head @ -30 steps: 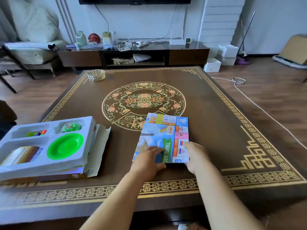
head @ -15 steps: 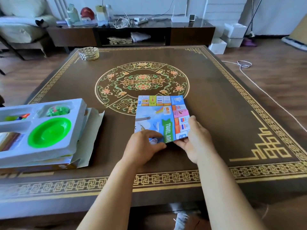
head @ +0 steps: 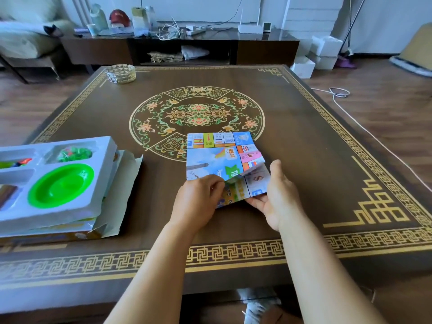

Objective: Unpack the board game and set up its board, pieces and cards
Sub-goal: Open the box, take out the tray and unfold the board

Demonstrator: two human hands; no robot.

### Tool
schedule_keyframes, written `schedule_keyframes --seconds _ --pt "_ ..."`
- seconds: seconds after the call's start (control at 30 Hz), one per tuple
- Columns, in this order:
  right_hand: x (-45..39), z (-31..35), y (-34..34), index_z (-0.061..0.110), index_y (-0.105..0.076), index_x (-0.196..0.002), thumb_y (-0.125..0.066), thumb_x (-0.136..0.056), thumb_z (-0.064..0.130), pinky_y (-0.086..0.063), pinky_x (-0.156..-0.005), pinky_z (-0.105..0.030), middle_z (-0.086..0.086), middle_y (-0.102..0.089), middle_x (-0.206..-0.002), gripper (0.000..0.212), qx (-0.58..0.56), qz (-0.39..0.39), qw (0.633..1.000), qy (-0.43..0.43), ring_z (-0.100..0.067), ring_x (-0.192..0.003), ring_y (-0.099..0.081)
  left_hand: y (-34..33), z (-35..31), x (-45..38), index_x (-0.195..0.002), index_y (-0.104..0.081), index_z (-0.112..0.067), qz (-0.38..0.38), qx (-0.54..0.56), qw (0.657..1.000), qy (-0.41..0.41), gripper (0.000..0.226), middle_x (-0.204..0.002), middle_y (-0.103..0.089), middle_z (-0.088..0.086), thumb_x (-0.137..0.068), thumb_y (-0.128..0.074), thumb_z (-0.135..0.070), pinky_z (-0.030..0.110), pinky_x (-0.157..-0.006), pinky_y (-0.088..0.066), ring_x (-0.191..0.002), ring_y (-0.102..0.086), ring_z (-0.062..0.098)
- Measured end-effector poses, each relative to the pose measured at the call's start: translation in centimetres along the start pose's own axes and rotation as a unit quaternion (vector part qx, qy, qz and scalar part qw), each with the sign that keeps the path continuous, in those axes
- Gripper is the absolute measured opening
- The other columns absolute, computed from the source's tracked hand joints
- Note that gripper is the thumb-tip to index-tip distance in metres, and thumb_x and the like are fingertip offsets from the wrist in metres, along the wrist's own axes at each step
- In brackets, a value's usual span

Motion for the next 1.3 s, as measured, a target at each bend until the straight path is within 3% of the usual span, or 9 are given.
schedule_keyframes --seconds 0.2,0.4,0.5,0.6,0.77,0.9,1.03,1.13,1.3 --pt "-0.7 0.5 1.2 0.019 -0.051 -0.121 -0.043 -0.098 0.012 -0.054 -0.056 -0.028 -0.006 -0.066 -0.102 0.026 0.053 -0.052 0.996 0.047 -0.02 -0.086 -0.067 4.2 1.7 -0.1 -0.086 -0.061 -0.018 -0.185 0.162 0.966 0.086 0.014 -0.071 -0.059 -0.004 -0.093 -0.049 -0.015 0.014 -0.054 -0.034 -0.059 -0.054 0.005" --pt "-0.8 1.6 5.1 0.014 -0.051 -0.124 -0.04 -0.088 -0.006 -0.054 -0.065 -0.031 -0.008 -0.063 -0.106 0.042 0.053 -0.167 0.979 0.101 -0.019 -0.079 -0.064 5.8 6.7 0.7 -0.107 -0.053 -0.01 -0.301 0.295 0.878 0.226 0.018 -0.09 -0.059 0.0 -0.089 -0.051 -0.009 0.026 -0.074 -0.041 -0.087 -0.058 0.023" --pt "-0.5 3.5 6.1 0.014 -0.04 -0.139 -0.054 -0.086 0.004 -0.038 -0.101 -0.038 -0.008 -0.047 -0.138 0.056 0.345 -0.231 0.894 0.168 -0.028 -0.122 -0.047 5.0 7.7 0.7 -0.139 -0.03 -0.009 -0.253 0.279 0.89 0.258 0.065 -0.124 -0.052 0.009 -0.084 -0.065 -0.011 0.023 -0.095 -0.037 -0.115 -0.051 0.024" --pt "-0.1 4.2 2.6 0.021 -0.038 -0.141 -0.055 -0.089 0.024 -0.028 -0.108 -0.04 0.002 -0.032 -0.149 0.054 0.575 -0.159 0.763 0.247 -0.024 -0.135 -0.028 4.4 7.5 0.8 -0.15 0.0 -0.008 -0.189 0.14 0.936 0.262 0.098 -0.156 -0.007 0.014 -0.082 -0.07 -0.019 0.03 -0.114 -0.009 -0.144 -0.01 0.027" --pt "-0.2 -0.5 -1.6 0.032 -0.017 -0.149 -0.027 -0.098 0.049 -0.007 -0.116 -0.043 0.008 -0.007 -0.16 0.055 0.713 0.012 0.676 0.187 -0.017 -0.147 -0.002 -1.2 2.8 0.0 -0.146 -0.025 -0.032 0.056 -0.113 0.989 0.073 0.057 -0.158 -0.009 0.0 -0.094 -0.045 -0.043 0.039 -0.115 -0.012 -0.146 -0.004 0.022" --pt "2.1 -0.8 -3.2 0.029 -0.021 -0.147 -0.023 -0.099 0.047 -0.016 -0.11 -0.044 0.005 -0.017 -0.156 0.052 0.761 0.032 0.619 0.191 -0.025 -0.14 -0.018 -4.2 2.3 0.6 -0.145 -0.026 -0.038 0.137 -0.149 0.979 0.025 0.049 -0.158 -0.011 -0.007 -0.097 -0.029 -0.049 0.046 -0.115 -0.005 -0.147 0.003 0.019" --pt "5.2 -1.9 -6.1 0.028 -0.042 -0.135 -0.027 -0.099 0.037 -0.022 -0.104 -0.043 0.006 -0.036 -0.144 0.04 0.755 0.117 0.601 0.234 -0.024 -0.131 -0.033 -2.1 4.8 -0.2 -0.144 -0.025 -0.039 0.092 -0.166 0.98 0.065 0.047 -0.159 -0.006 -0.006 -0.098 -0.033 -0.041 0.049 -0.115 -0.003 -0.147 0.01 0.019" --pt "5.5 -1.1 -6.7 0.033 -0.05 -0.13 -0.03 -0.098 0.035 -0.023 -0.104 -0.037 0.012 -0.044 -0.141 0.037 0.692 0.123 0.651 0.288 -0.016 -0.131 -0.036 -0.3 4.8 -0.3 -0.142 -0.032 -0.034 0.05 -0.184 0.98 0.051 0.048 -0.158 -0.014 -0.004 -0.095 -0.043 -0.028 0.044 -0.115 -0.01 -0.147 0.003 0.017" --pt "2.5 -2.8 -3.0 0.041 -0.005 -0.149 -0.039 -0.097 0.029 0.003 -0.117 -0.05 0.011 0.014 -0.159 0.064 0.718 0.107 0.666 0.172 -0.02 -0.146 0.015 -4.1 1.1 1.9 -0.149 -0.021 -0.033 0.211 -0.102 0.971 -0.038 0.077 -0.16 0.0 -0.005 -0.084 -0.05 -0.063 0.044 -0.117 0.0 -0.146 0.014 0.017"
Point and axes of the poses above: each hand's wrist, its own x-axis away from the middle knuckle, its own y-axis out of the back of the hand, z = x × y, the point moved 10 cm from there along -x, towards the middle knuckle
